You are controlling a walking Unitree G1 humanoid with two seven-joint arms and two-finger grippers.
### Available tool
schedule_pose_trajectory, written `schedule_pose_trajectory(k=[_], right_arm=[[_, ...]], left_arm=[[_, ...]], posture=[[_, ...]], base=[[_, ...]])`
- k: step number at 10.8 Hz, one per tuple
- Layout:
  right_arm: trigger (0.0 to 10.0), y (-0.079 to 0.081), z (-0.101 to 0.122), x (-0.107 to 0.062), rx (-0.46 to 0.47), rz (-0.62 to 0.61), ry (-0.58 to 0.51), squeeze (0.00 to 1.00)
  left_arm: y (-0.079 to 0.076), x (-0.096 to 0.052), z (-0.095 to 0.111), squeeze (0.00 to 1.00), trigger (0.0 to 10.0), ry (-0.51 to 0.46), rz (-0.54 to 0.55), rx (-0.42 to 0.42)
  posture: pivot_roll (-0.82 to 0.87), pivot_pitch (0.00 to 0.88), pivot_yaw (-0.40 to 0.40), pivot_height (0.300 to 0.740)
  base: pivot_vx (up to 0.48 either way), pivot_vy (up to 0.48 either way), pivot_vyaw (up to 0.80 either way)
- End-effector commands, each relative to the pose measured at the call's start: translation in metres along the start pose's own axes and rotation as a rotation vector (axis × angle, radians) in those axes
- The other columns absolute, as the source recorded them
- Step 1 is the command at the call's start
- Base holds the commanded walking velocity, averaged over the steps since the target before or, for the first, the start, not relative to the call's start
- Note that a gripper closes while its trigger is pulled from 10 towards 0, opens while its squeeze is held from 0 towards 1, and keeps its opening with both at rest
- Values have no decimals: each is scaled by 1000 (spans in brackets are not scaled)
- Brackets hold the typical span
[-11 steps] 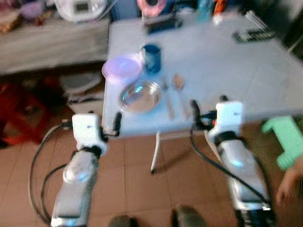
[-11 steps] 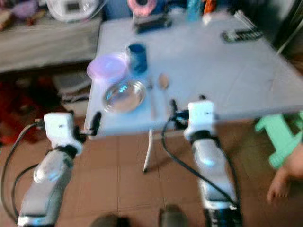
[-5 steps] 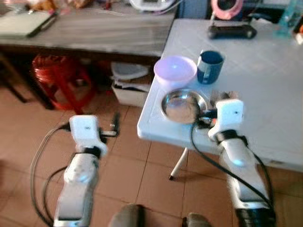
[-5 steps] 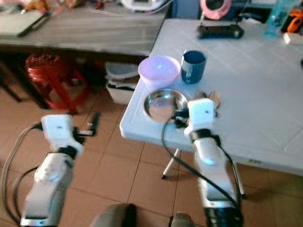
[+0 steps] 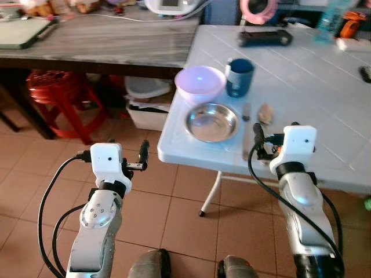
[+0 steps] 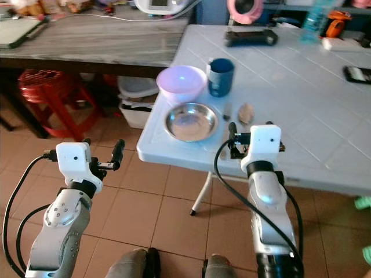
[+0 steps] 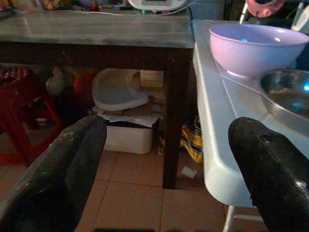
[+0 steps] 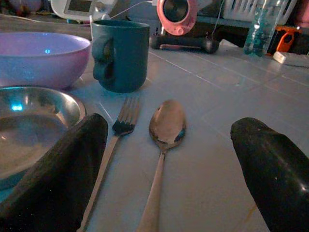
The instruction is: Setting the table
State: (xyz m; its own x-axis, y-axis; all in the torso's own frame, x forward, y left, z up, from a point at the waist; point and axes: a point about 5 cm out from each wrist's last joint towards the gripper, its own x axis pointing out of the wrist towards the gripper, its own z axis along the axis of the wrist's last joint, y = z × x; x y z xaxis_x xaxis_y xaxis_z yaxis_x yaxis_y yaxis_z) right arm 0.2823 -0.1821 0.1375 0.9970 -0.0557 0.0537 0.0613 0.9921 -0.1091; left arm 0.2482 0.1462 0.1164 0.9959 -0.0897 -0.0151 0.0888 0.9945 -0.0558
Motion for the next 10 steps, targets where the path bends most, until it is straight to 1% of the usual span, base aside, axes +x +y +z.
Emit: schedule_pose_trajectory(k=[1, 4, 7, 10], right_arm=[[10000, 5, 2, 5, 22, 30, 4, 0], [10000, 9, 8, 12, 35, 43, -15, 0], [10000, 19, 11, 20, 92, 92, -7, 0], [10000, 22, 9, 25, 126, 122, 17, 0]], left_arm=[[2, -3, -1, 0, 10000, 7, 0, 16], [3, -3, 0, 0, 10000, 6, 3, 20], [2, -3, 1, 0, 10000, 8, -5, 27], [3, -3, 2, 0, 10000, 9, -3, 29]], posture=[[-26, 137, 73, 740], [-21, 144, 78, 740], [-18, 152, 84, 740], [-11, 149, 78, 740]], base=[[0, 0, 0], [0, 0, 0], [0, 0, 0], [0, 0, 0]])
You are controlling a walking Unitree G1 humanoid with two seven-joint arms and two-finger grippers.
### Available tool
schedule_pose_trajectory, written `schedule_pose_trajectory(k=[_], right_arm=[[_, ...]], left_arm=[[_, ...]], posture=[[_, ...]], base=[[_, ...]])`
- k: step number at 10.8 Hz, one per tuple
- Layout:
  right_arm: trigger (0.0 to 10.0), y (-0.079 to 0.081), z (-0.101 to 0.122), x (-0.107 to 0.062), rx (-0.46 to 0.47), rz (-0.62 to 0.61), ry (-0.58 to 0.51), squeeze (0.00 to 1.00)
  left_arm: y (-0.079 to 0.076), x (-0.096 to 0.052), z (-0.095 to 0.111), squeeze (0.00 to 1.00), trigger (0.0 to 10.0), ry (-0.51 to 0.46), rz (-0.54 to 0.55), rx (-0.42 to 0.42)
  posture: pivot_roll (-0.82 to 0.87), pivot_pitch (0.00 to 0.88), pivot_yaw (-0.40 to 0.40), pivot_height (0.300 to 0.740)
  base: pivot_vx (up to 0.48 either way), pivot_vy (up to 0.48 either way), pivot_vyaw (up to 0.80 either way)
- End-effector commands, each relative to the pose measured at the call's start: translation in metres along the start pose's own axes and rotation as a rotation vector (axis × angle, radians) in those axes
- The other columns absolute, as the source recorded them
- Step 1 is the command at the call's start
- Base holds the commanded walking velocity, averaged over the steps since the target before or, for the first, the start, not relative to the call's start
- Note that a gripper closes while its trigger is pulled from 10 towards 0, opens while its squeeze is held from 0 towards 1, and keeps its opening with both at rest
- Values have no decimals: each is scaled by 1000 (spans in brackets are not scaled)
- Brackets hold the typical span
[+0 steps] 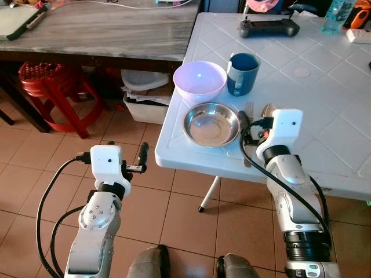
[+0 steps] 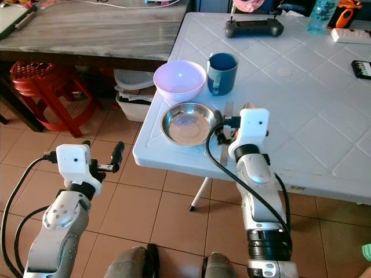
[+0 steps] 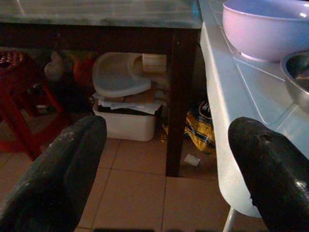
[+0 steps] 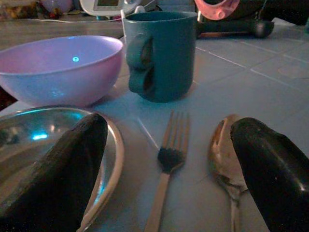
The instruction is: Setting the table
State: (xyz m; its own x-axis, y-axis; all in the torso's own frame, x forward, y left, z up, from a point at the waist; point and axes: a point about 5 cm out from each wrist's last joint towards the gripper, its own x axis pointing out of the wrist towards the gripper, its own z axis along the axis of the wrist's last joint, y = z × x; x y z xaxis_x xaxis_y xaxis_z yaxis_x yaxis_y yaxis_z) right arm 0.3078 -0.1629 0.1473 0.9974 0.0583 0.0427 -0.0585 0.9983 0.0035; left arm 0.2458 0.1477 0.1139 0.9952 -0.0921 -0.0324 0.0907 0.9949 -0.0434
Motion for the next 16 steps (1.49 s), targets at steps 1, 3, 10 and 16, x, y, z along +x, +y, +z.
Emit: schedule_pose_trajectory(k=[1, 3, 10, 16], right_arm=[[10000, 5, -3, 1, 21, 29, 22, 0], [10000, 12, -6, 3, 38, 86, 50, 0], [10000, 30, -13, 8, 154, 169, 147, 0], [10000, 43, -14, 14, 225, 227, 218, 0]], left_arm=[[1, -1, 4, 0, 10000, -9, 1, 16], [0, -1, 3, 0, 10000, -5, -7, 14], [-1, -3, 1, 0, 10000, 8, -12, 13], [-2, -2, 2, 0, 10000, 11, -11, 10]], posture=[[-12, 149, 79, 740], [-16, 150, 80, 740], [-15, 164, 83, 740], [-12, 169, 80, 740]], base=[[0, 0, 0], [0, 0, 0], [0, 0, 0], [0, 0, 0]])
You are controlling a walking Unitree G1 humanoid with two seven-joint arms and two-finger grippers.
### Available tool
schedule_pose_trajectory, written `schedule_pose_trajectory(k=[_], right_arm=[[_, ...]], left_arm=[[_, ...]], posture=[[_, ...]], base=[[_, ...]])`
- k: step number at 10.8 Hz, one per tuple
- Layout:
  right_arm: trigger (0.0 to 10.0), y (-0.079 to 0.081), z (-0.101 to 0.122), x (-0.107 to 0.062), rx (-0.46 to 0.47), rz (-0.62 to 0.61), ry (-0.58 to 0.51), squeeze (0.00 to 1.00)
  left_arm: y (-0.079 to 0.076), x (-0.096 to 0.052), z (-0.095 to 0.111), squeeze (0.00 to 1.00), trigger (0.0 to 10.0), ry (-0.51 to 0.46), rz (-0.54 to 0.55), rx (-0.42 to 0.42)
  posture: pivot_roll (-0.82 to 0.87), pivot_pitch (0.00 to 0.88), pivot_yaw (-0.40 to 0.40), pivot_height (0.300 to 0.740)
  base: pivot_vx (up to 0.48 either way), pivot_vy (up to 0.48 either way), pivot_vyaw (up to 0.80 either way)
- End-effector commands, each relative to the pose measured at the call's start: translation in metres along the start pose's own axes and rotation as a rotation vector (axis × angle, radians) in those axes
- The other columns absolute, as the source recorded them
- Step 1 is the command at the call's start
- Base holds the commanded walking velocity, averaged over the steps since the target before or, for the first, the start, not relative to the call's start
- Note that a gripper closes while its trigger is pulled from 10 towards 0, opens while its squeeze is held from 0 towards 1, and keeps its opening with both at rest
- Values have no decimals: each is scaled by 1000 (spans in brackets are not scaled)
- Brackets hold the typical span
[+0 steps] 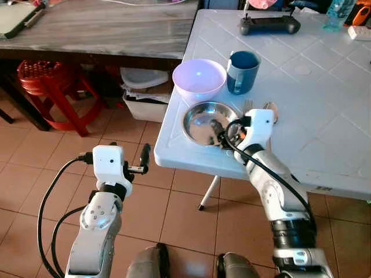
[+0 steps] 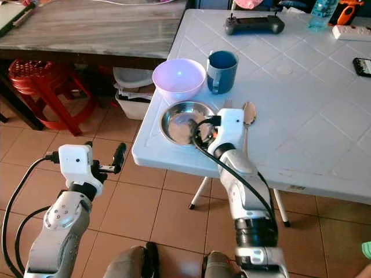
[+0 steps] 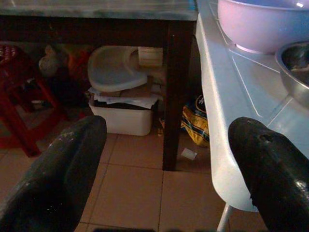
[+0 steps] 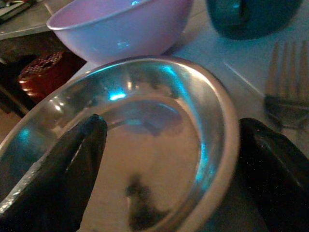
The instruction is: Setting the table
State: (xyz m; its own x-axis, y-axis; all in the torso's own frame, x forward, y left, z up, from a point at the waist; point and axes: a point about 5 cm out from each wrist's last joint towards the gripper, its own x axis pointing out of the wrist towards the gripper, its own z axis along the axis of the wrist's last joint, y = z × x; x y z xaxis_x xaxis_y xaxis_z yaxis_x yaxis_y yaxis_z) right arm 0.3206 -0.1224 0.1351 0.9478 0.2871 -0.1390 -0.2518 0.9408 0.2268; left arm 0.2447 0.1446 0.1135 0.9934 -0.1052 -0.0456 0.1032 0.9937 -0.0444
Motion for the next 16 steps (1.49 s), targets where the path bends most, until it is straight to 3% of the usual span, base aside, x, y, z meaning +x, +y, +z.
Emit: schedule_pose_trajectory(k=[1, 3, 4, 5, 8, 11, 16], right_arm=[[10000, 7, 3, 6, 10, 28, 20, 0], [10000, 8, 1, 8, 1, 37, 62, 0], [7020, 8, -1, 8, 28, 36, 70, 0], [0, 4, -5, 9, 25, 10, 109, 0], [0, -9, -21, 9, 23, -61, 235, 0], [0, -22, -24, 12, 25, -109, 292, 0], [0, -29, -42, 8, 52, -136, 397, 0]], left_arm=[[1, -1, 3, 0, 10000, -3, 0, 12], [1, -1, 3, 0, 10000, -3, 0, 10], [1, -1, 3, 0, 10000, -4, -1, 8], [1, -1, 3, 0, 10000, -4, -3, 8], [1, -1, 3, 0, 10000, -4, -8, 6], [0, 0, 3, 0, 10000, -3, -10, 5], [0, 0, 1, 0, 10000, 2, -14, -5]], posture=[[-11, 168, 80, 740], [-11, 168, 77, 740], [-10, 169, 76, 740], [-10, 170, 76, 740], [-9, 168, 78, 740], [-8, 166, 78, 740], [-9, 159, 77, 740]], base=[[0, 0, 0], [0, 0, 0], [0, 0, 0], [0, 0, 0], [0, 0, 0], [0, 0, 0], [0, 0, 0]])
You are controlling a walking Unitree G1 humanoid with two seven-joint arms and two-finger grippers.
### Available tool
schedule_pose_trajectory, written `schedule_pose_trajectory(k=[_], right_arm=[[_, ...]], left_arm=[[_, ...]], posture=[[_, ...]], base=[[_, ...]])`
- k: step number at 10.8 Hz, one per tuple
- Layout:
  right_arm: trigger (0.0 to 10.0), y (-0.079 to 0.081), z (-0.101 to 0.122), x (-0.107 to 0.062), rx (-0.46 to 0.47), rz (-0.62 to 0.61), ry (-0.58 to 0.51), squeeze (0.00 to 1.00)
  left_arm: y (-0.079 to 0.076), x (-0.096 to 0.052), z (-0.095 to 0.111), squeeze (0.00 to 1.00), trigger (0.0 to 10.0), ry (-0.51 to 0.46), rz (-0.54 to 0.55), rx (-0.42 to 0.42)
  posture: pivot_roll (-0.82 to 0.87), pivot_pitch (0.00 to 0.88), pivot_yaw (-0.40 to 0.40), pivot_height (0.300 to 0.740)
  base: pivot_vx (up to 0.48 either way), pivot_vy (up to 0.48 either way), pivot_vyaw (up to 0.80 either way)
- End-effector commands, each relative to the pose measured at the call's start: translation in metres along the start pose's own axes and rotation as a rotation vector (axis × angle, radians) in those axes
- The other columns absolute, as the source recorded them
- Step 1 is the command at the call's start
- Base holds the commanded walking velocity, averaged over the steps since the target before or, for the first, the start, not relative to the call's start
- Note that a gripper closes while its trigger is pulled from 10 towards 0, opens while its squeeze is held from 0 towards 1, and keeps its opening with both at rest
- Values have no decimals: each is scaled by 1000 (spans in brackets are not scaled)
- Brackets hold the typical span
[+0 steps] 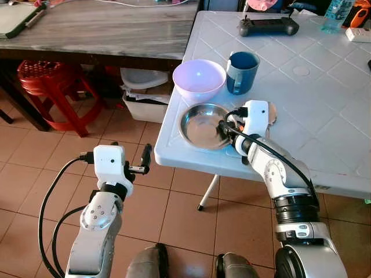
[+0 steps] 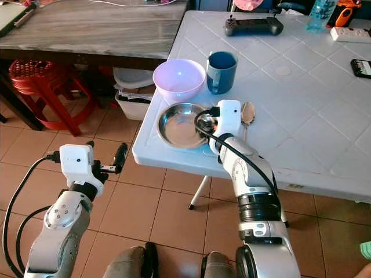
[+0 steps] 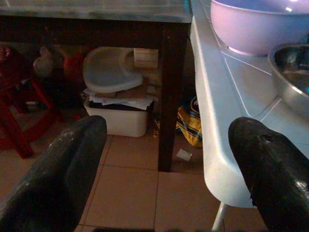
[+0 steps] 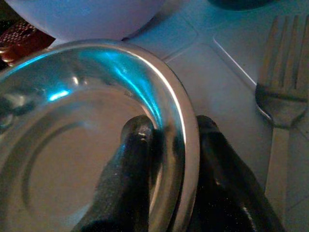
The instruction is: Setting the table
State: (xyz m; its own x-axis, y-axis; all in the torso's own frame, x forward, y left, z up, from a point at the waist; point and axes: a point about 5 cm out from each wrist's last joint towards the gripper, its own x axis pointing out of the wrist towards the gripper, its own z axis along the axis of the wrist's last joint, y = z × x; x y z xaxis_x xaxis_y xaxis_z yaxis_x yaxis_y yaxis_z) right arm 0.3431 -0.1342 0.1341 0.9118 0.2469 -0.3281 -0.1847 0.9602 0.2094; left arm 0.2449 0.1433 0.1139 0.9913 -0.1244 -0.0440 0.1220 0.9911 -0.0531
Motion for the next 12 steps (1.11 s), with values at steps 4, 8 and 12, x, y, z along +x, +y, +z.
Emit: schedule_pose_trajectory(k=[4, 8, 12], right_arm=[[0, -2, -43, -7, 87, -36, 157, 0], [10000, 8, -52, -29, 27, -13, 32, 0], [10000, 4, -35, -35, 23, -93, -169, 0]], left_arm=[[7, -4, -8, 0, 10000, 38, 52, -36], [12, -5, -22, 0, 10000, 77, 101, -54], [17, 4, -19, 0, 10000, 45, 115, -36]], posture=[[-10, 136, 77, 740], [-10, 74, 55, 740], [-18, 59, 59, 740]], base=[[0, 0, 0], [0, 441, 0], [0, 473, 0]])
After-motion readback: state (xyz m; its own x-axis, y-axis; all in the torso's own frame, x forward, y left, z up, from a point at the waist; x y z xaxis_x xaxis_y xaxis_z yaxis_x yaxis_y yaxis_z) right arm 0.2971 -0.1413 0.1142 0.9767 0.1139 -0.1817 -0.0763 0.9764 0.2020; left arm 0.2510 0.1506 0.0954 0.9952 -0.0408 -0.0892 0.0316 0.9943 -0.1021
